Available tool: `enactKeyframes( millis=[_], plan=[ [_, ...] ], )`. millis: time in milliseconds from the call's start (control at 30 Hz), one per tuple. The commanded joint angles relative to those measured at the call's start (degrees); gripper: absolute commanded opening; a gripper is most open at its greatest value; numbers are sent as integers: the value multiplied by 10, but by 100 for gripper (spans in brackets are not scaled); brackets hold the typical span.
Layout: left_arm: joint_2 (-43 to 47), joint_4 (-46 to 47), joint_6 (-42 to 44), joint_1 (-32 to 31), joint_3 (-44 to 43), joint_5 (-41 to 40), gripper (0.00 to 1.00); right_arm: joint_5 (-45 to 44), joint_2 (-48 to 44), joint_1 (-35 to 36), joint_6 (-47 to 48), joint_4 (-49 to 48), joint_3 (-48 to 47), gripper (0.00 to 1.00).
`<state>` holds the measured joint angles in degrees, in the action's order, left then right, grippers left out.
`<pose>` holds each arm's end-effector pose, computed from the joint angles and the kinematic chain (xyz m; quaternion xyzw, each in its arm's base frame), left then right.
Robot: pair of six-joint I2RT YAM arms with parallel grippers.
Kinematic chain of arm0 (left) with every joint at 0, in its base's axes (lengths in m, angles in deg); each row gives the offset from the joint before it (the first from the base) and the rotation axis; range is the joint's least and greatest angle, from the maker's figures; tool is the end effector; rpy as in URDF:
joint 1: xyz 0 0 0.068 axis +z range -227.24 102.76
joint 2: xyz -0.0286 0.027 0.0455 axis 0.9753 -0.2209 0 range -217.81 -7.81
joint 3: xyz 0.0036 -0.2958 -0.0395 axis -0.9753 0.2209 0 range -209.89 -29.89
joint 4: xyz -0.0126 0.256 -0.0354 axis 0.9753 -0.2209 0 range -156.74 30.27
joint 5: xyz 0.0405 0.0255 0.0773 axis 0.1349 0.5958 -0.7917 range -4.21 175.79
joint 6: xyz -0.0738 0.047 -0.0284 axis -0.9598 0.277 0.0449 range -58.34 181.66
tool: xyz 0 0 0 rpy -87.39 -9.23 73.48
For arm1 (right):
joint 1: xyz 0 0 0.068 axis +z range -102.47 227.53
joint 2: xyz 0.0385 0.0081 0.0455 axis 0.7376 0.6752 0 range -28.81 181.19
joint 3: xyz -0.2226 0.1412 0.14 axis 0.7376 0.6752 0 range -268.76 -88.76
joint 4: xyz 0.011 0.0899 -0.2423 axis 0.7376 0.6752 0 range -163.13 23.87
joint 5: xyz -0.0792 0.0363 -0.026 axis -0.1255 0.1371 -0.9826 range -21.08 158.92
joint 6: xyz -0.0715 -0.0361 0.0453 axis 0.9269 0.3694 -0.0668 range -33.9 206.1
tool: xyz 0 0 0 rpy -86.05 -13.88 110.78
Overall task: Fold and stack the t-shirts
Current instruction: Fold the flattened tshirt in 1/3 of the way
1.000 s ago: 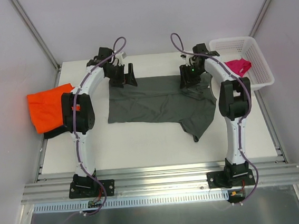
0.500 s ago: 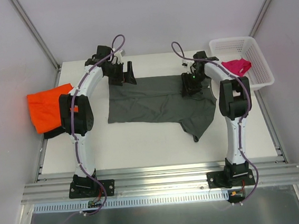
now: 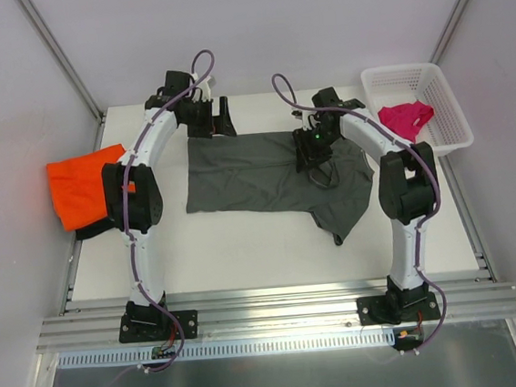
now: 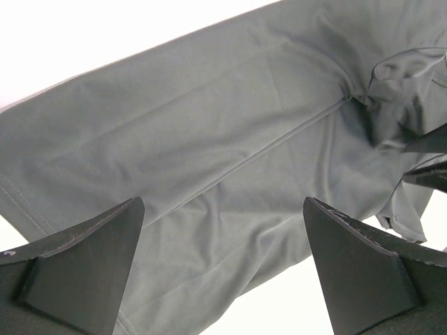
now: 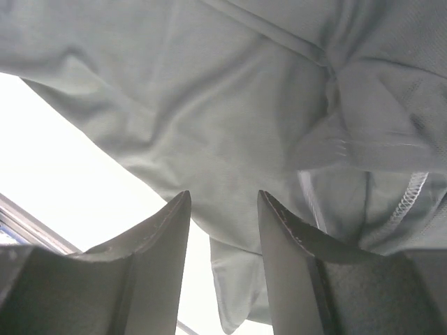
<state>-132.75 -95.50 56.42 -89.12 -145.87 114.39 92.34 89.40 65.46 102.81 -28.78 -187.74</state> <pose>0.5192 -0.1496 0.2700 0.1468 0.8874 -0.2810 0.3348 0.4392 0.1765 0.2121 -0.3281 0.8963 0.1999 0.2216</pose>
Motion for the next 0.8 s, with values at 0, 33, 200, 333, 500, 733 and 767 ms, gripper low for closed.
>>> enactKeyframes(
  millis=[0,33,200,333,500,733,767],
  plan=[
    [-10,5,-8,5,-25,18,99,3,-32,2,-7,9,6,47],
    [-8,5,-7,5,-25,18,99,1,-33,2,-5,11,9,47],
    [2,5,-7,6,-22,15,99,-17,-53,-15,16,5,39,46],
    [10,4,-6,6,-10,15,99,-37,-40,-37,34,-2,22,47],
    [19,4,-2,6,4,16,99,-49,-6,-71,50,0,-16,46],
    [27,4,3,5,16,15,99,-57,32,-81,61,-7,-48,46],
    [29,4,4,5,17,14,99,-58,40,-81,62,-6,-52,46]
  ],
)
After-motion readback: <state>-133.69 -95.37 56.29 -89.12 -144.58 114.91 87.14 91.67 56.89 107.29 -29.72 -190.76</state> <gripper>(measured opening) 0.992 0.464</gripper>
